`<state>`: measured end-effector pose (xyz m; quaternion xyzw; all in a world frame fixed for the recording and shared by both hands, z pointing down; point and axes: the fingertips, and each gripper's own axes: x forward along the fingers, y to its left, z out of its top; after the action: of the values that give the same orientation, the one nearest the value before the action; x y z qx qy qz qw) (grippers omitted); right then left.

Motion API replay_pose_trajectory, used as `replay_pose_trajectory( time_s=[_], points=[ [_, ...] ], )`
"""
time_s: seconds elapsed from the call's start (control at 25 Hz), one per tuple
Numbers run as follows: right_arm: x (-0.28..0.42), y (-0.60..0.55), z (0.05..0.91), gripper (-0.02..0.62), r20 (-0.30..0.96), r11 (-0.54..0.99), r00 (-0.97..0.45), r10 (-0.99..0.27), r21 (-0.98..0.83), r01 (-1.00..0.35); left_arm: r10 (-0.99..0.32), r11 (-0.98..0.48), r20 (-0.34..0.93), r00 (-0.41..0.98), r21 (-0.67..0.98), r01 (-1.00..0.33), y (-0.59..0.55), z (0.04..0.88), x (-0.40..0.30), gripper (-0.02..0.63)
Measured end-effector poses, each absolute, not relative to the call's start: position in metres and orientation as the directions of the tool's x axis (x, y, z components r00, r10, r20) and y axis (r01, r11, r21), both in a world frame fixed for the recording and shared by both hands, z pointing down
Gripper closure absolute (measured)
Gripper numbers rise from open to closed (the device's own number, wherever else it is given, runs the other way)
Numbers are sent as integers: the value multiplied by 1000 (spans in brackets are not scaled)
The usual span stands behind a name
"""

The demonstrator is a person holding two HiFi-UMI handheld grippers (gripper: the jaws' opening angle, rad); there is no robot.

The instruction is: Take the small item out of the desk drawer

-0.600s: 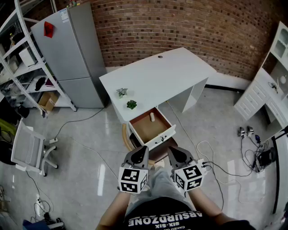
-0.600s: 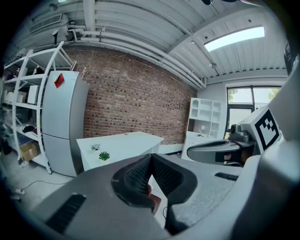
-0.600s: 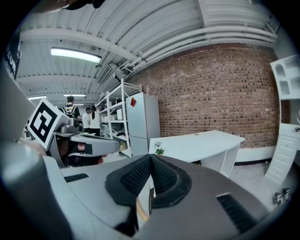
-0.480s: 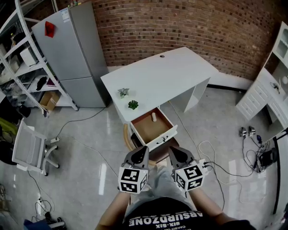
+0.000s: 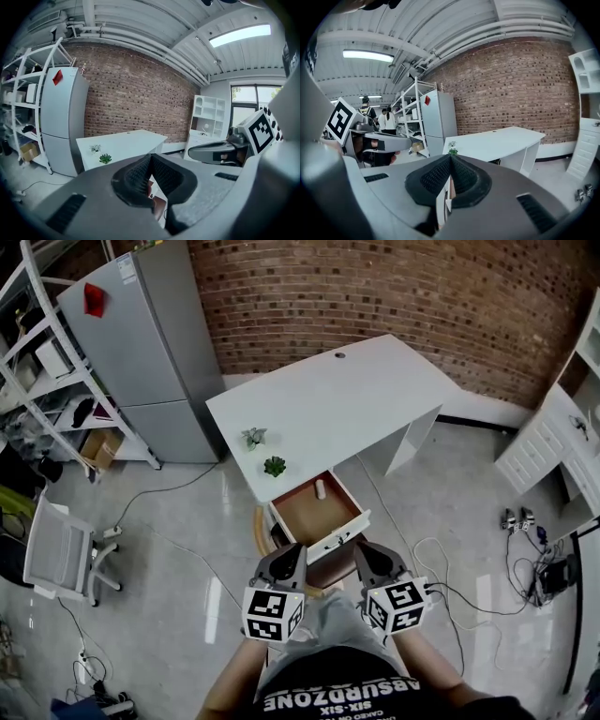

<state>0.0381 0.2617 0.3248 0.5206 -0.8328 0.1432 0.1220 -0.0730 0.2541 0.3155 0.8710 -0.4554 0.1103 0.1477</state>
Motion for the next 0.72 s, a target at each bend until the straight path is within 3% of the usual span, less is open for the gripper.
replay_pose_trajectory(
  time_s=[0.72],
  points=[
    [43,137,336,597,367,451,-472,-802,-146,-880,-753,-515,372,543,182,-838,144,337,-62,609]
  ],
)
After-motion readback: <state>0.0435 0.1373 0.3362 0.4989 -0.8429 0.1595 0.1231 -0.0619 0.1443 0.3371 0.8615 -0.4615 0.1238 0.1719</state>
